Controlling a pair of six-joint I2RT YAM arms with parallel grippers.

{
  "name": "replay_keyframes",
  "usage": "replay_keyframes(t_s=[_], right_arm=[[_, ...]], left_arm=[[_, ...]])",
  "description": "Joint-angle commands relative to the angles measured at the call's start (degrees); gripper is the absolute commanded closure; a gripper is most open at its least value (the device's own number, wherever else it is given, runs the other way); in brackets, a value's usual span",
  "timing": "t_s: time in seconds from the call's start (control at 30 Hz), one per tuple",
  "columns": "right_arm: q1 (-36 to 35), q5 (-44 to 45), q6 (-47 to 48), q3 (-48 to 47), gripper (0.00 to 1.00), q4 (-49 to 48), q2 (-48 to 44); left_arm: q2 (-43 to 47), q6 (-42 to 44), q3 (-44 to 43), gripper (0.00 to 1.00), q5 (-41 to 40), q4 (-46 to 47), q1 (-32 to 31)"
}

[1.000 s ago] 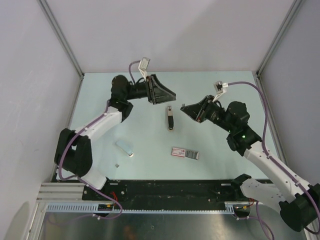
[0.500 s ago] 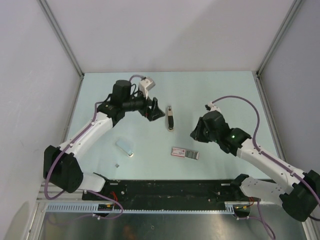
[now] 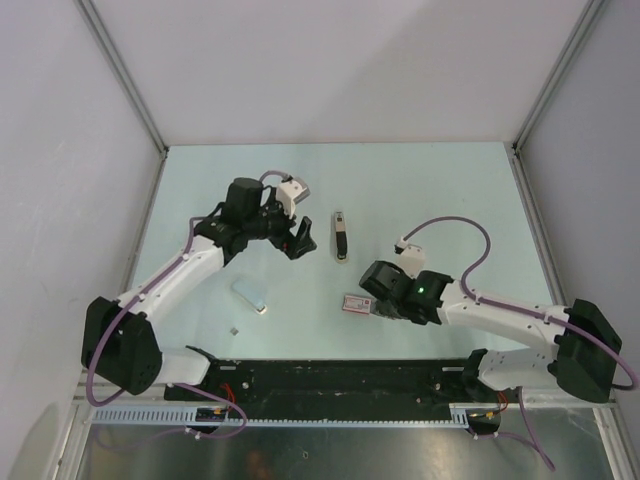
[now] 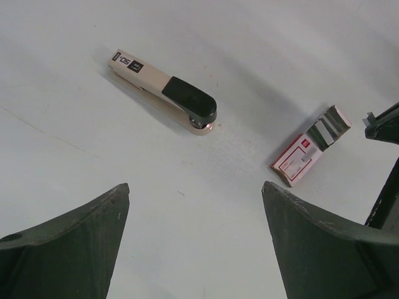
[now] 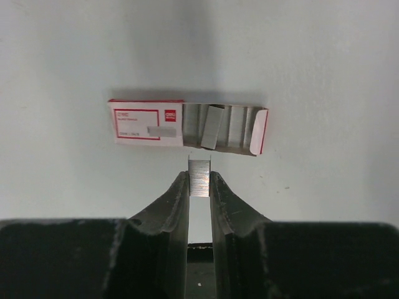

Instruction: Unload the staples from the stapler

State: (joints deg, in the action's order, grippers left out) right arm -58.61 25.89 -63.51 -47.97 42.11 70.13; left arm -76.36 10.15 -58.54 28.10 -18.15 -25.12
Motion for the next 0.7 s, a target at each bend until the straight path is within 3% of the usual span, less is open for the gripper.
replay_keyframes(t_s=[0.0,0.67], right_arm=[[-1.0,4.6,-8.1,-1.6,1.0,3.9,2.2],[0.6,0.4,-9.1,-1.6,1.0,1.9,11.5]], left_arm=[[2.3,4.9,1.3,0.09,0.3,0.6,-0.2],[4.1,4.9,3.1,0.13,0.5,1.3,-1.8]])
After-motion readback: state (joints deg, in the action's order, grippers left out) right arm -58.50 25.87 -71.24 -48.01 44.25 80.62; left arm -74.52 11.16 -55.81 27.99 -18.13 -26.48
